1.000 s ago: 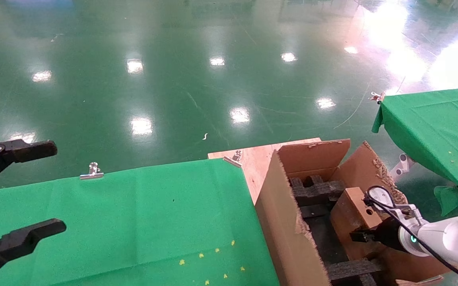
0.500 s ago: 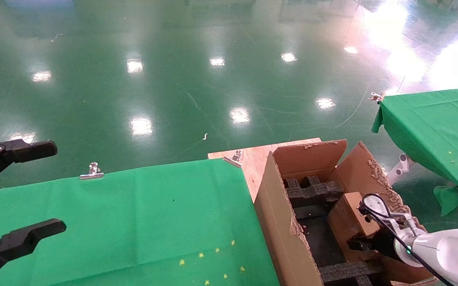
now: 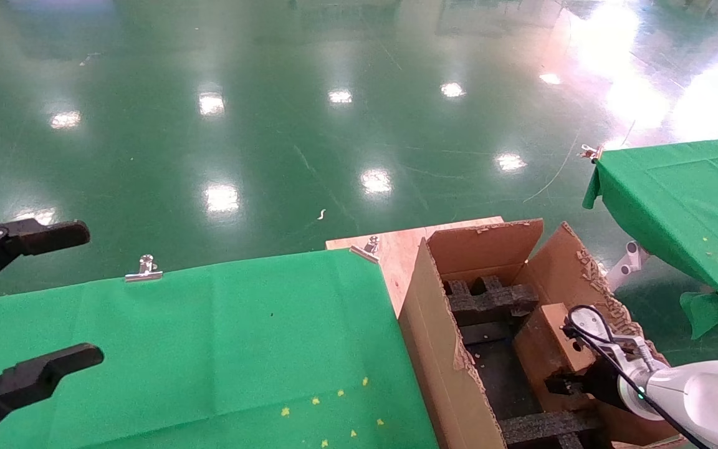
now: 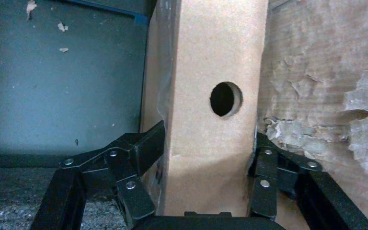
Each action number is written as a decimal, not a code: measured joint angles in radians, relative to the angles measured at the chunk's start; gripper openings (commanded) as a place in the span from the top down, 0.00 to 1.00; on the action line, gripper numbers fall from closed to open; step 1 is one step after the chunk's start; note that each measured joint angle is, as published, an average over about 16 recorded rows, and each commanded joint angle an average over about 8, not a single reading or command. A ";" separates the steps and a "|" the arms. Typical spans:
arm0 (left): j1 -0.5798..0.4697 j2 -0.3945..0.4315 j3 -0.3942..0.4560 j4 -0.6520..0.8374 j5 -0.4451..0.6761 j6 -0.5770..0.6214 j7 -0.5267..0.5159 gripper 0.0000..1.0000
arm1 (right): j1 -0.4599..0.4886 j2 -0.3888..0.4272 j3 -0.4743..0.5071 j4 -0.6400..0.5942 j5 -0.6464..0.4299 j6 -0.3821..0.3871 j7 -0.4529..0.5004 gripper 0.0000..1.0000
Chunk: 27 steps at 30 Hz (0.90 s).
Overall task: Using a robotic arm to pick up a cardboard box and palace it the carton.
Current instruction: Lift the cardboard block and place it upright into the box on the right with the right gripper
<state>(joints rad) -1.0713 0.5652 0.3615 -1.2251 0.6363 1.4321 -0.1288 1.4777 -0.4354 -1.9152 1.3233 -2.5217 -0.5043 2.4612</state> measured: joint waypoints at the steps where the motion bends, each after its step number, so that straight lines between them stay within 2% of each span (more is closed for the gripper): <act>1: 0.000 0.000 0.000 0.000 0.000 0.000 0.000 0.00 | 0.002 0.000 0.001 -0.001 0.001 0.001 0.000 0.00; 17: 0.000 0.000 0.000 0.000 0.000 0.000 0.000 0.00 | 0.048 0.013 0.019 0.000 0.017 0.014 -0.015 0.00; 27: 0.000 0.000 0.000 0.000 0.000 0.000 0.000 0.00 | 0.151 0.016 0.040 0.025 0.086 0.075 -0.086 0.00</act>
<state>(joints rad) -1.0713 0.5652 0.3615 -1.2250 0.6362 1.4321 -0.1288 1.6286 -0.4193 -1.8748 1.3482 -2.4358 -0.4296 2.3750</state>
